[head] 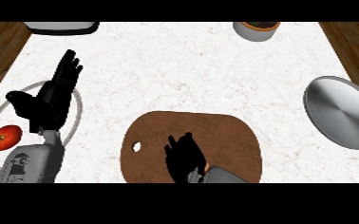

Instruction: Pick the croissant from the cutting board and place it in the pan

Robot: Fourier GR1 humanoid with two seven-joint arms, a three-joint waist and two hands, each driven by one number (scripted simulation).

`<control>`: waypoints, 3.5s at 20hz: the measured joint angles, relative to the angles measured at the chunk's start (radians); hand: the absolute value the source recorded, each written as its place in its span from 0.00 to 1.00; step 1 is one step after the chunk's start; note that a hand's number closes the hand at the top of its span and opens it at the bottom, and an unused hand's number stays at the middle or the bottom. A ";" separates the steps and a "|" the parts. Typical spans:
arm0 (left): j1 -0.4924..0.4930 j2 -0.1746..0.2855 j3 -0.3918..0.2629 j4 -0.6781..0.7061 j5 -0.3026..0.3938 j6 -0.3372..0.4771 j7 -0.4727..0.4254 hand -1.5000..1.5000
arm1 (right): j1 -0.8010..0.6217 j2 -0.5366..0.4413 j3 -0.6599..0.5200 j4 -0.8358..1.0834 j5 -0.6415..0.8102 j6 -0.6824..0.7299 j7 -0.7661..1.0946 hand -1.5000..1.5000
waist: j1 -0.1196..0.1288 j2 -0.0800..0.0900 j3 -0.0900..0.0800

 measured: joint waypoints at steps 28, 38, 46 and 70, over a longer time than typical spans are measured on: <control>0.014 -0.008 0.022 0.027 -0.013 0.007 -0.028 0.50 | 0.395 -0.057 -0.398 -0.460 0.200 -0.686 0.206 1.00 | -0.037 -0.003 -0.001; -0.013 -0.013 0.014 0.014 -0.017 0.007 -0.003 0.50 | 0.448 -0.119 -0.614 -0.737 0.166 -0.808 0.202 1.00 | -0.013 0.003 0.000; -0.005 -0.024 0.002 0.011 -0.031 0.010 -0.015 0.50 | 0.406 -0.201 -1.016 -0.643 -0.172 -0.884 0.023 1.00 | -0.006 0.007 0.000; -0.071 -0.035 0.000 0.068 -0.030 -0.007 -0.028 0.50 | 0.004 -0.561 -1.495 0.799 -0.316 -1.235 -0.811 0.00 | 0.040 0.025 0.005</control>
